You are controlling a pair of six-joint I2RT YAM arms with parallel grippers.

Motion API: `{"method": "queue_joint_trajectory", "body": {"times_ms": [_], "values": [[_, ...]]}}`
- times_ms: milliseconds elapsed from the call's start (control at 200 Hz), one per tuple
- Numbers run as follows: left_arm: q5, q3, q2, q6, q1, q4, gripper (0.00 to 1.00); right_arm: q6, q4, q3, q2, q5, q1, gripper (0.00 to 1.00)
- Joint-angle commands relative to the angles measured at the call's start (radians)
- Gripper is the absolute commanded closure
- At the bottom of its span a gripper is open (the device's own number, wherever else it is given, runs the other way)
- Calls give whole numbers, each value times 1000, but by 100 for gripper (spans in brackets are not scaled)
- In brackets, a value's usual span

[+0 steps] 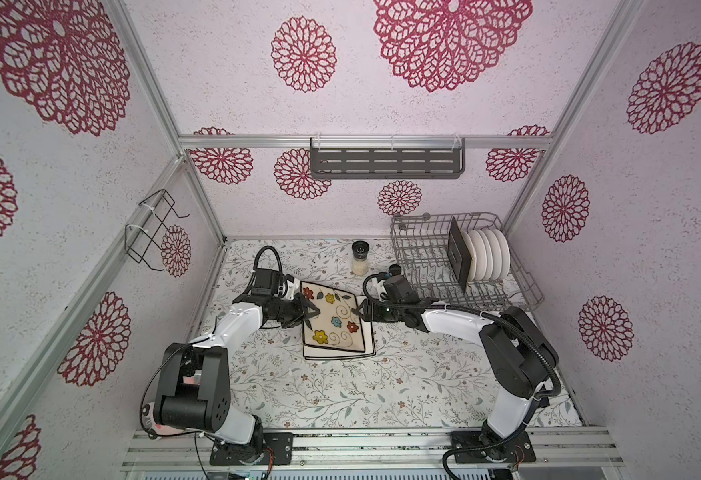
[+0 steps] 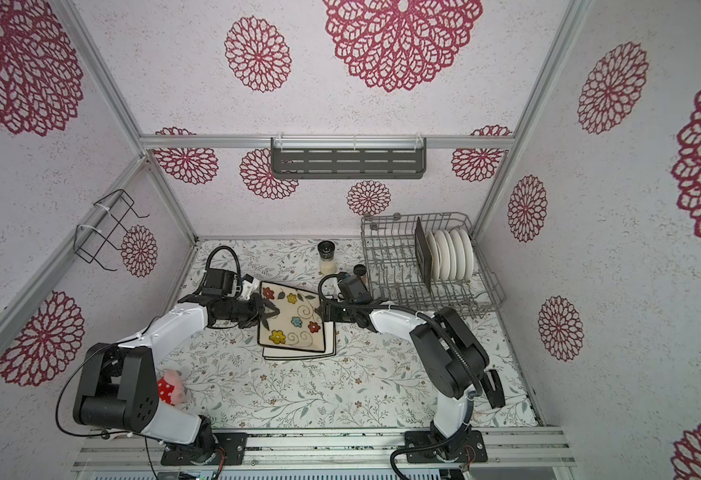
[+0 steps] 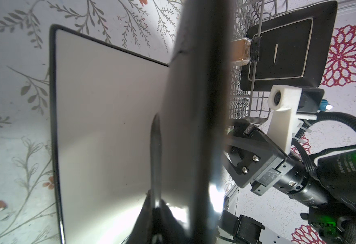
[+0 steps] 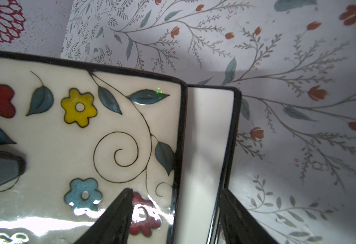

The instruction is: Unload the plates from the dish rack

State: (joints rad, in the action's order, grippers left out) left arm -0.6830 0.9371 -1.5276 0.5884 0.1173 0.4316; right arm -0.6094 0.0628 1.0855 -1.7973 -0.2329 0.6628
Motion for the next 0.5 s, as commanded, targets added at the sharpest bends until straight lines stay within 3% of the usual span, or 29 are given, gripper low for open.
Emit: {"method": "queue_joint_trajectory", "body": {"times_ms": [0, 495], "values": [[-20, 28, 0, -64, 2, -16, 83, 18, 1, 32, -3, -9, -8, 32], [2, 26, -7, -75, 2, 10, 73, 37, -18, 37, -27, -14, -11, 31]]}}
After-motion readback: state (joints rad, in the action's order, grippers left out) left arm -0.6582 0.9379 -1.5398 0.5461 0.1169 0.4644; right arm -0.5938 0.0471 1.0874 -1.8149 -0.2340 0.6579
